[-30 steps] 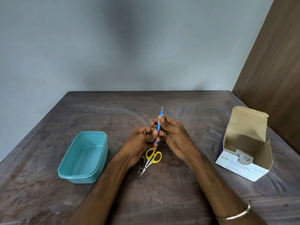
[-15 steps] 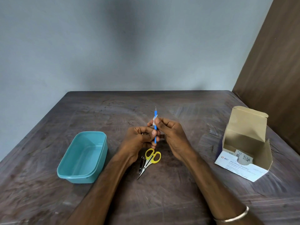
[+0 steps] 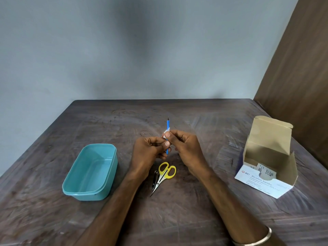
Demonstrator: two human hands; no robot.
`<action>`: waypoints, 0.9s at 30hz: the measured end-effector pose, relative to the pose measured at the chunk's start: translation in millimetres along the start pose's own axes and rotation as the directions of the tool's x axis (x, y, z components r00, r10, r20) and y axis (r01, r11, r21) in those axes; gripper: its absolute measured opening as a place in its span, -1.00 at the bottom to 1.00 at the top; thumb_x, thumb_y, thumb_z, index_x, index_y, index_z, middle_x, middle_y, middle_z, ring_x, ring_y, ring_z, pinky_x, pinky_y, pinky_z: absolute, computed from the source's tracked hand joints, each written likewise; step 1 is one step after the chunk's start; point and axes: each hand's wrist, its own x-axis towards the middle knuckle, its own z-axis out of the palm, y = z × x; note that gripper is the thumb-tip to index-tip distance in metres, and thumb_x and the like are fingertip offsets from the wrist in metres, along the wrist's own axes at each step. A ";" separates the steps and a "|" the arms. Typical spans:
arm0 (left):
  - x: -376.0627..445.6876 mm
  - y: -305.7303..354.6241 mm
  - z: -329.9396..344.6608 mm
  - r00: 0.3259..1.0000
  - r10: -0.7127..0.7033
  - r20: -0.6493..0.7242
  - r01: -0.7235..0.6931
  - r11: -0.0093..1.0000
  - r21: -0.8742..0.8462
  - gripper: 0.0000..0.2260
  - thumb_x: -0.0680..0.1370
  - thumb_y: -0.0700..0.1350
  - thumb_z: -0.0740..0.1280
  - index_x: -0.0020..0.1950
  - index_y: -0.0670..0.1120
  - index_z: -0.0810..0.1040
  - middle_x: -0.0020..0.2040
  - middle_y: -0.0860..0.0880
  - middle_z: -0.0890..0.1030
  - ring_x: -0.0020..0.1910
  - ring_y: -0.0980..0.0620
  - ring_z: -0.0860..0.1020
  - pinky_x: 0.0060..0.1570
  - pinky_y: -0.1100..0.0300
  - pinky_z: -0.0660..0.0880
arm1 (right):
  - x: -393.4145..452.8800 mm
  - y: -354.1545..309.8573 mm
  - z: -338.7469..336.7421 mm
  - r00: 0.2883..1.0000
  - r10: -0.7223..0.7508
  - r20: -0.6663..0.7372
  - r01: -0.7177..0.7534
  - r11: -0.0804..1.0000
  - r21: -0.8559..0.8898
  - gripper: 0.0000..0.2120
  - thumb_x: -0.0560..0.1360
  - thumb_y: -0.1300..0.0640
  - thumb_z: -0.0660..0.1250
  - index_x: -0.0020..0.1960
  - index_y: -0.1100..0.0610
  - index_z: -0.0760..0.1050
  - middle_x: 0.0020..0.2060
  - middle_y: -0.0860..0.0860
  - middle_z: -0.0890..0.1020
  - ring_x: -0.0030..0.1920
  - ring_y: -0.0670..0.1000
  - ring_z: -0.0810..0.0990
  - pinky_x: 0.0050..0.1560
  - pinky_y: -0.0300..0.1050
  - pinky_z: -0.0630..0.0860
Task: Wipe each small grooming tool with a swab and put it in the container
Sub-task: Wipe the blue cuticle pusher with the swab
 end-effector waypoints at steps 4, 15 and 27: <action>-1.2 1.4 0.2 1.000 0.007 -0.019 -0.007 1.000 0.006 -0.94 0.48 -0.30 0.44 -0.17 -0.27 0.68 -0.36 -0.15 0.66 -0.46 0.01 0.54 -0.38 0.19 0.57 | 1.5 2.0 -1.8 1.000 -0.008 -0.003 0.008 1.000 0.006 -0.87 0.59 0.17 0.36 -0.05 0.16 0.68 -0.31 -0.05 0.68 -0.35 -0.26 0.59 -0.29 -0.44 0.42; 6.5 11.0 -15.9 0.981 0.140 -0.132 -0.127 0.987 0.099 -0.82 0.50 -0.12 0.45 0.09 -0.05 0.69 -0.10 0.04 0.72 -0.20 0.20 0.62 -0.30 0.20 0.59 | 6.7 14.1 -5.2 0.984 -0.053 0.172 0.098 0.960 -0.263 -0.74 0.59 0.02 0.27 -0.23 0.03 0.59 -0.30 -0.05 0.69 -0.22 -0.01 0.65 -0.04 0.01 0.54; 8.8 8.4 -15.5 0.983 0.069 -0.168 -0.088 0.990 -0.109 -0.89 0.47 -0.25 0.46 -0.15 -0.05 0.71 -0.21 -0.01 0.72 -0.19 0.02 0.64 -0.10 0.06 0.57 | 4.3 11.1 -0.2 0.964 -0.058 0.258 0.101 0.982 -0.157 -0.74 0.60 0.09 0.30 -0.09 0.27 0.61 -0.34 -0.04 0.64 -0.26 -0.03 0.56 -0.10 -0.01 0.49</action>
